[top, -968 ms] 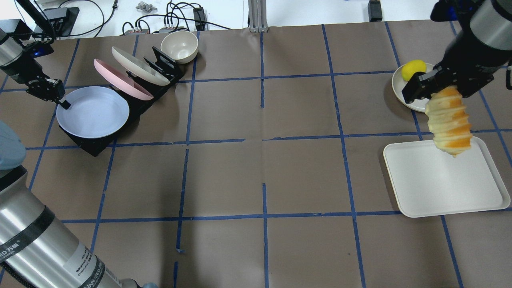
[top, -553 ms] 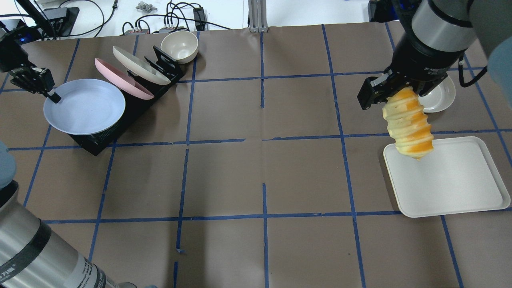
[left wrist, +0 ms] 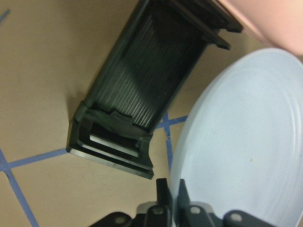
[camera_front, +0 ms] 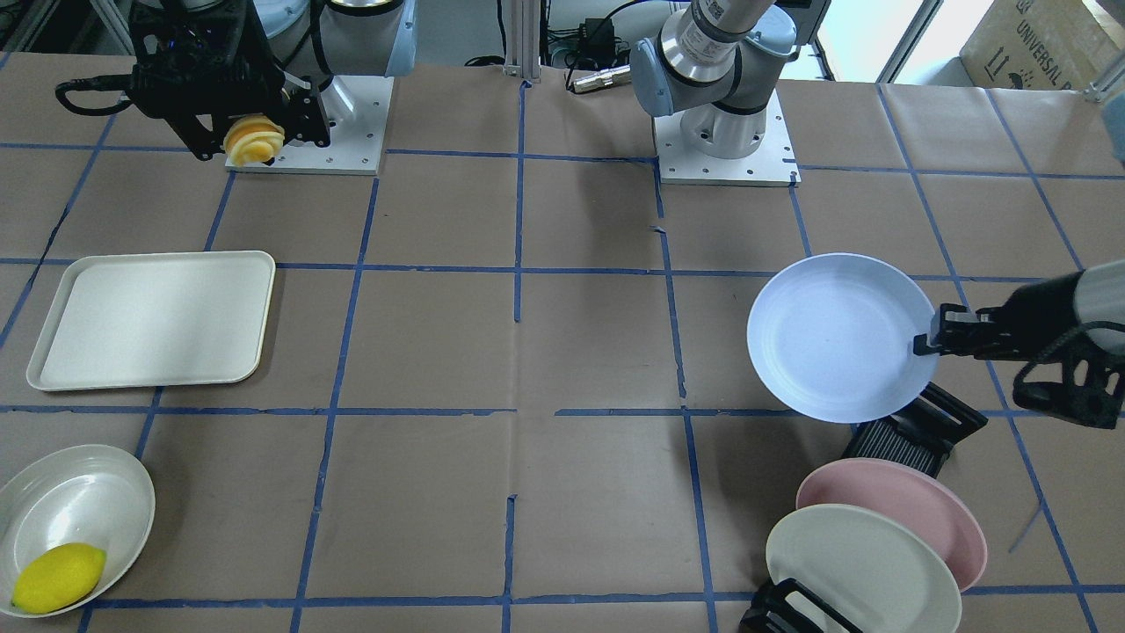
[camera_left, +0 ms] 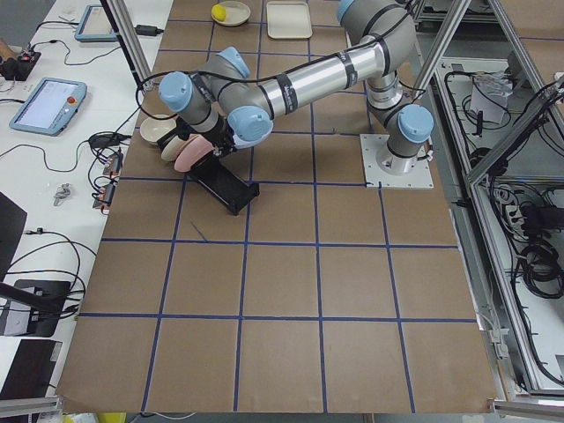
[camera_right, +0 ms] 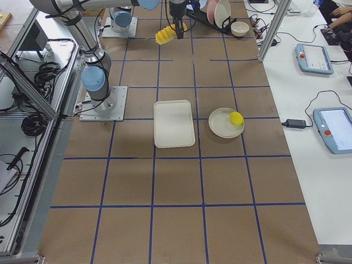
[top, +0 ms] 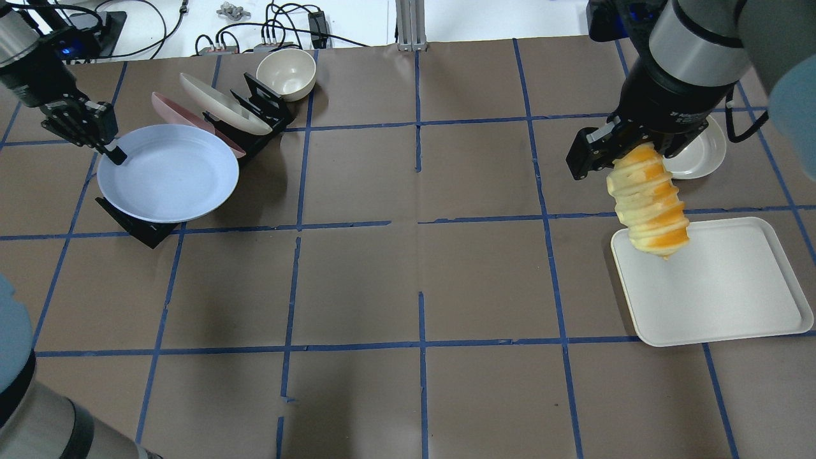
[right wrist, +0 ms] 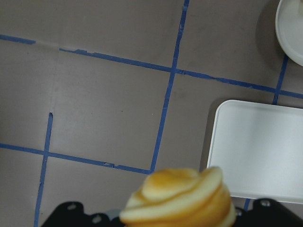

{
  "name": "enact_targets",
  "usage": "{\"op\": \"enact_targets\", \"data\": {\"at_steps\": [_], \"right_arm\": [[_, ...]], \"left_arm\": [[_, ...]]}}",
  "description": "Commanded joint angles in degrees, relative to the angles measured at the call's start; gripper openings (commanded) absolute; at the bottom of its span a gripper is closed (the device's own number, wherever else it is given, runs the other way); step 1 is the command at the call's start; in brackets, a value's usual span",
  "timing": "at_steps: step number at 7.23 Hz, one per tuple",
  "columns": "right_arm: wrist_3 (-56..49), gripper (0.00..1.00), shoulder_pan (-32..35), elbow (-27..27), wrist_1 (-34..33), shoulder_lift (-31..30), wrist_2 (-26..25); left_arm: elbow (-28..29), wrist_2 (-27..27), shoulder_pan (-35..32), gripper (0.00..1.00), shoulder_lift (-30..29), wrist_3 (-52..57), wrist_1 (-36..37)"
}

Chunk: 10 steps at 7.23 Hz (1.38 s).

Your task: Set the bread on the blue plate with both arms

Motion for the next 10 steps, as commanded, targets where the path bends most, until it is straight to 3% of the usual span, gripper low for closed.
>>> {"op": "enact_targets", "data": {"at_steps": [1,2,4,7,10], "right_arm": [[0.0,0.03,0.0,0.1,0.0,0.0,0.0],[0.0,0.03,0.0,0.2,0.0,0.0,0.0],[0.0,0.03,0.0,0.4,-0.2,0.1,0.0],[0.0,0.03,0.0,0.5,-0.5,0.1,0.0],[-0.1,0.03,0.0,0.7,-1.0,0.2,0.1]], "left_arm": [[-9.5,-0.3,-8.9,0.14,5.0,-9.8,9.8],[-12.2,-0.6,-13.3,0.15,4.8,-16.6,15.1],[-16.3,-3.6,-21.0,0.16,3.1,-19.5,26.7],[-17.5,-6.5,-29.5,0.17,-2.9,-26.5,39.7],[-18.5,-6.6,-30.4,0.20,-4.4,-26.7,40.5]]}}
